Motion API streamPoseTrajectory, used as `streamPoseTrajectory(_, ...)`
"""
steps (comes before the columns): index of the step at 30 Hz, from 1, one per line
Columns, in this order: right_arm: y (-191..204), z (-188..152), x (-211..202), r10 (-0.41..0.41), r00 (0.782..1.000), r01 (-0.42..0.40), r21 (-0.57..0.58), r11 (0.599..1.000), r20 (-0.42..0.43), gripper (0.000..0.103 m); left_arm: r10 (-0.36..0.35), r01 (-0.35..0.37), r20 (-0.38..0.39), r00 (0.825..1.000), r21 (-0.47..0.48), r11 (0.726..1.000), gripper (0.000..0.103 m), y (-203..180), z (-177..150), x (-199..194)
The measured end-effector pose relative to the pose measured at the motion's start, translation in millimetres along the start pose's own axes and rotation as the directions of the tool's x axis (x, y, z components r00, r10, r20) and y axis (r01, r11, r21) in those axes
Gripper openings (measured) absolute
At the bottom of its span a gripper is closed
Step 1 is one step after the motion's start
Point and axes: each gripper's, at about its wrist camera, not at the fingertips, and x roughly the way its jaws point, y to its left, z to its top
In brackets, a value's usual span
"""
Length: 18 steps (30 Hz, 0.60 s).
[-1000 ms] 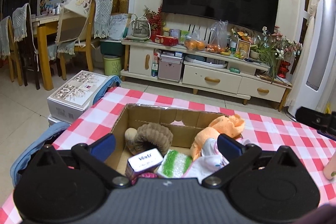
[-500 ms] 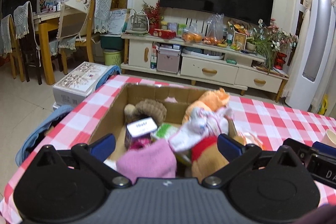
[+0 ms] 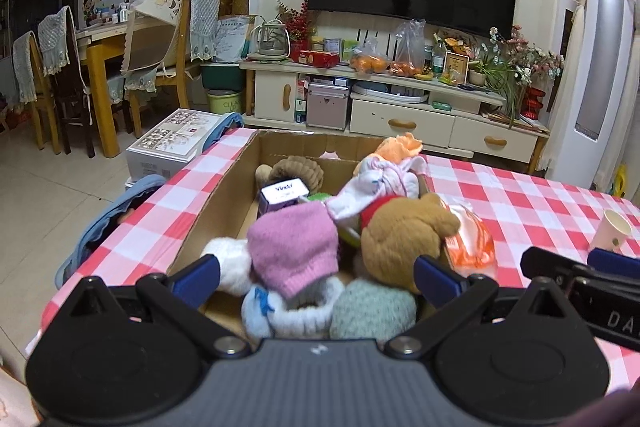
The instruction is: Organize soft objects
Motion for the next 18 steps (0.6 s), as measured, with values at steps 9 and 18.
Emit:
streamPoseTrajectory(9, 6, -11, -27, 0.016, 1.000, -0.016, 0.001, 1.000, -0.012, 0.103, 0.012, -0.013, 0.023, 1.000, 0.018, 1.000, 0.102, 0, -15, -32)
streamPoseTrajectory(18, 14, -20, -47, 0.035, 0.999, -0.035, -0.003, 0.999, -0.015, 0.103, 0.013, -0.013, 0.044, 0.999, 0.013, 1.000, 0.102, 4, -26, -55)
